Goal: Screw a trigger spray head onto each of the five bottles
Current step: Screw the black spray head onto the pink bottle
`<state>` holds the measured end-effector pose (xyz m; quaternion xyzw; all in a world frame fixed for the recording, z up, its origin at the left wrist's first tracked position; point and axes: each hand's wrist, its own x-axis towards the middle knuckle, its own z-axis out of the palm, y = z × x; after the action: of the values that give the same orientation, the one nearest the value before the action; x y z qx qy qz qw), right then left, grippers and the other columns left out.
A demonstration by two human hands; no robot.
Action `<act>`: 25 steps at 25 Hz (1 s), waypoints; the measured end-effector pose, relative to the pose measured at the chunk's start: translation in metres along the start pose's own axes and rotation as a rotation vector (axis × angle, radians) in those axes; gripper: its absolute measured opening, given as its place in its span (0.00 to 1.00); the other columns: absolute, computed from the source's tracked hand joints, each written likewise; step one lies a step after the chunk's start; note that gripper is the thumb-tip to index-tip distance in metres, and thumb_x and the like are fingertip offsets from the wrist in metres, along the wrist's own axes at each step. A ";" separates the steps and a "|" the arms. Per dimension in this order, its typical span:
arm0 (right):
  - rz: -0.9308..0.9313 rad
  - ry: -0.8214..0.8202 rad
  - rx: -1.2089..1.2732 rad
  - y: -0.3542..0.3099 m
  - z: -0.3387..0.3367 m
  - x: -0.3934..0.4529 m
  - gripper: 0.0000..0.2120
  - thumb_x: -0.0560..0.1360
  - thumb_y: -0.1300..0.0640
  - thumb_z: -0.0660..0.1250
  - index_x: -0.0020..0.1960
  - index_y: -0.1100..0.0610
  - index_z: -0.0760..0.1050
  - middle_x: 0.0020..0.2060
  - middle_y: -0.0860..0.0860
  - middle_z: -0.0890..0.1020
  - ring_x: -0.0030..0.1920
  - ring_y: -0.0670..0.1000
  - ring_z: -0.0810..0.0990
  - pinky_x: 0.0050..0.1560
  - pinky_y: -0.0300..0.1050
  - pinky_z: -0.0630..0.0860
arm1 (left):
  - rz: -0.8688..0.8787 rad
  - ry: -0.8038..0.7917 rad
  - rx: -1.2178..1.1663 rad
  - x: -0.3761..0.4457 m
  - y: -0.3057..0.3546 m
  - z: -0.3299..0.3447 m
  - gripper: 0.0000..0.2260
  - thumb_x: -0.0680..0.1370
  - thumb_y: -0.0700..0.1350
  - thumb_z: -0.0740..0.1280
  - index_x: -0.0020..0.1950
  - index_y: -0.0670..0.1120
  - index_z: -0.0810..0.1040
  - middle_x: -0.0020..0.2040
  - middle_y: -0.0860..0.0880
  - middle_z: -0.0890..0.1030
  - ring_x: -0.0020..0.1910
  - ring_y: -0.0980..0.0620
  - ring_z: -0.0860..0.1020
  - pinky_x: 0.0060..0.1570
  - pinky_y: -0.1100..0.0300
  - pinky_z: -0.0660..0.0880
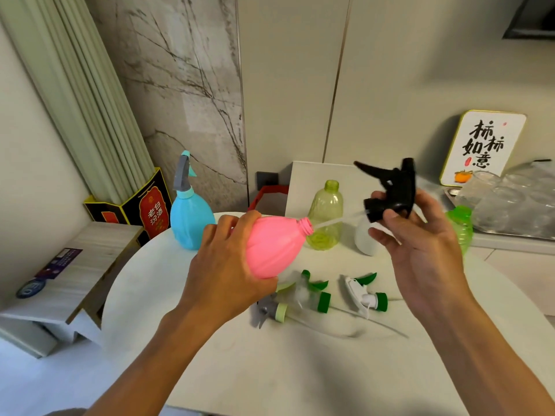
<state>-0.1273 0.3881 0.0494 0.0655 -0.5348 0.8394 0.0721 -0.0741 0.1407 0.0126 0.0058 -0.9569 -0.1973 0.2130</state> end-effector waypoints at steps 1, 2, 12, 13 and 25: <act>0.014 -0.048 -0.030 0.004 0.005 -0.003 0.22 0.75 0.73 0.64 0.66 0.57 0.73 0.52 0.53 0.87 0.56 0.55 0.84 0.47 0.46 0.77 | 0.015 -0.009 0.002 -0.001 0.002 0.001 0.47 0.57 0.63 0.78 0.71 0.54 0.62 0.63 0.50 0.71 0.57 0.50 0.68 0.41 0.56 0.70; 0.033 -0.097 -0.071 0.009 0.010 -0.007 0.22 0.74 0.74 0.64 0.64 0.56 0.74 0.51 0.53 0.87 0.54 0.53 0.85 0.47 0.44 0.78 | 0.030 -0.017 0.007 -0.002 0.003 0.002 0.47 0.57 0.63 0.78 0.71 0.54 0.62 0.63 0.50 0.71 0.57 0.50 0.68 0.42 0.57 0.70; 0.044 -0.191 -0.474 0.023 0.018 -0.018 0.15 0.75 0.60 0.72 0.57 0.45 0.76 0.44 0.41 0.85 0.47 0.46 0.82 0.48 0.43 0.74 | 0.111 -0.029 0.061 -0.008 0.005 0.007 0.46 0.58 0.63 0.76 0.71 0.52 0.62 0.63 0.48 0.72 0.59 0.47 0.69 0.45 0.51 0.76; 0.041 -0.200 -0.506 0.022 0.017 -0.017 0.15 0.76 0.58 0.72 0.57 0.43 0.75 0.43 0.39 0.84 0.46 0.46 0.81 0.47 0.42 0.74 | 0.114 -0.041 0.057 -0.009 0.006 0.007 0.46 0.58 0.64 0.76 0.71 0.53 0.61 0.64 0.49 0.71 0.59 0.49 0.69 0.45 0.52 0.76; 0.071 -0.508 -0.446 0.015 0.003 -0.010 0.24 0.73 0.67 0.71 0.62 0.44 0.73 0.48 0.51 0.84 0.51 0.52 0.82 0.50 0.44 0.78 | 0.132 -0.115 -0.037 -0.010 0.004 0.009 0.46 0.59 0.67 0.73 0.71 0.57 0.57 0.66 0.53 0.68 0.59 0.56 0.64 0.47 0.58 0.72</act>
<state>-0.1199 0.3789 0.0356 0.2364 -0.7082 0.6604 -0.0801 -0.0687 0.1492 0.0027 -0.0725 -0.9620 -0.2007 0.1705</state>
